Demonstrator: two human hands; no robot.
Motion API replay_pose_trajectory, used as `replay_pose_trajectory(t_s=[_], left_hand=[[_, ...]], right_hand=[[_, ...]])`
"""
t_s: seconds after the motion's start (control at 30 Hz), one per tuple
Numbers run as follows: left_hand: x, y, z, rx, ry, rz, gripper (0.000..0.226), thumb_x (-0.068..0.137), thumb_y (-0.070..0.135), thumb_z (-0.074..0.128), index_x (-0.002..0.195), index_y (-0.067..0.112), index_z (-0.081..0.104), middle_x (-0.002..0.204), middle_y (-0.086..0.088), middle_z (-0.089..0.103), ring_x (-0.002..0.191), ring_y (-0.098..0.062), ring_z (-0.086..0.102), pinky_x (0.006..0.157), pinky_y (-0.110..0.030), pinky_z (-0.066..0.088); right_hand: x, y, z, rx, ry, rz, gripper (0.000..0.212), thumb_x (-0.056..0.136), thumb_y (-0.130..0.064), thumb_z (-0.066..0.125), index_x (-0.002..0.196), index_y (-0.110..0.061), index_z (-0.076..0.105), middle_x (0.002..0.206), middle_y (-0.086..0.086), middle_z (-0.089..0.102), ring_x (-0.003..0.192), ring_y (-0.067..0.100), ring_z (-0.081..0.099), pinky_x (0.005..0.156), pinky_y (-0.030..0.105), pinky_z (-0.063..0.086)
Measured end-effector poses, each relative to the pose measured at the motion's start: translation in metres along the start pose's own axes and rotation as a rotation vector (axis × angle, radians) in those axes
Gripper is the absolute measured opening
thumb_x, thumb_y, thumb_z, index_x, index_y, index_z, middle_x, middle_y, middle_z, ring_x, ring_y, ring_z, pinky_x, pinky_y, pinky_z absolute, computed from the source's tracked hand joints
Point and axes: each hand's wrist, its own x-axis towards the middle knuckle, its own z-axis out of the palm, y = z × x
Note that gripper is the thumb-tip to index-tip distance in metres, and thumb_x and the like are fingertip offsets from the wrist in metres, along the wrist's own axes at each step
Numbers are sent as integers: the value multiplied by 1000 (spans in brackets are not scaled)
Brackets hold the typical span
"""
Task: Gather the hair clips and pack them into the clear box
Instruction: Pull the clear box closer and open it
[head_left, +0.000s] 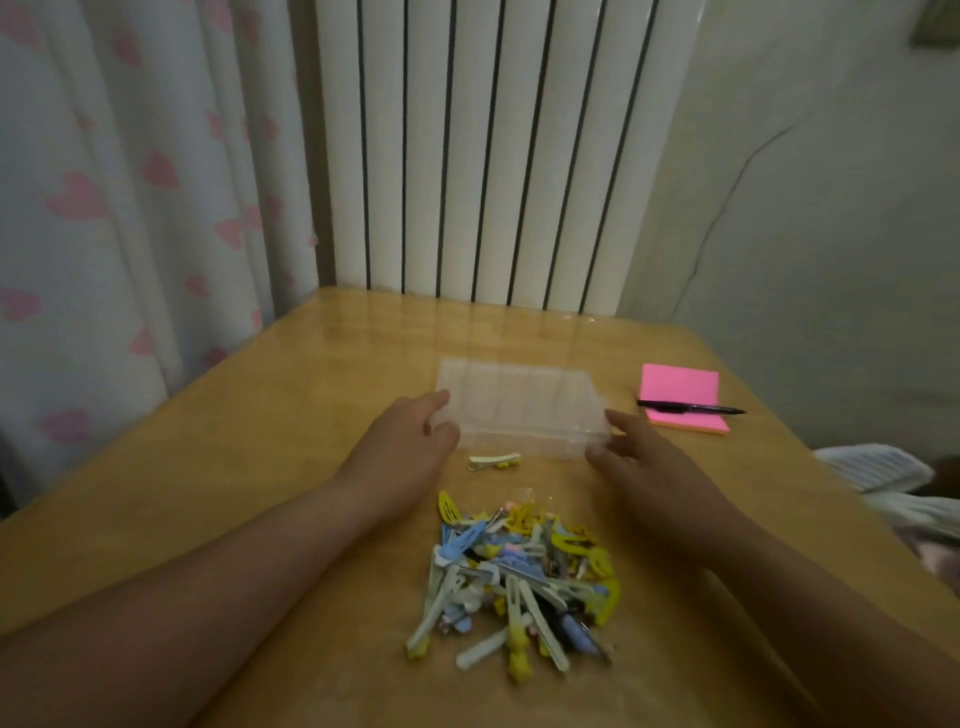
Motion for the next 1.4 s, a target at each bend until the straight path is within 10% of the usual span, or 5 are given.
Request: replay_pose_trajectory(t_s=[0.43,0.53,0.93,1.23,1.4], left_hand=[[-47,35,8,-3,-38,85,46,111,34,48,155,26,52,157,0,53,89,5,56,80,-16,47],[-31,42,19,27,-64,66,50,106,44,57,152,24,55,148,-6,59,122,-15,60,101,-31,49],[-10,58,26,803,55,282,86,84,91,45,144,30,54,125,6,73,115,-19,67,105,-41,39],[38,81,-7,385,264,281,68,89,88,42,79,24,62,75,6,62,73,-17,61,63,-36,45],[91,84,8,87,235,59,63,98,75,46,114,16,63,110,2,63,101,-21,60,88,-41,51]], right_hand=[[-53,12,-24,-3,155,92,63,94,-46,72,148,-24,49,126,-2,70,108,19,68,82,33,47],[-36,19,-22,-20,172,149,80,80,-61,78,144,-21,53,125,-1,72,111,23,69,90,39,54],[-19,35,-4,-273,266,100,96,72,-65,77,150,-22,44,138,3,61,126,29,58,101,42,48],[-21,37,-5,-230,293,43,104,72,-64,79,159,-37,30,135,3,64,125,30,60,102,45,51],[-25,37,-5,-335,236,6,53,80,-71,66,123,-41,59,104,-7,58,108,21,60,96,41,49]])
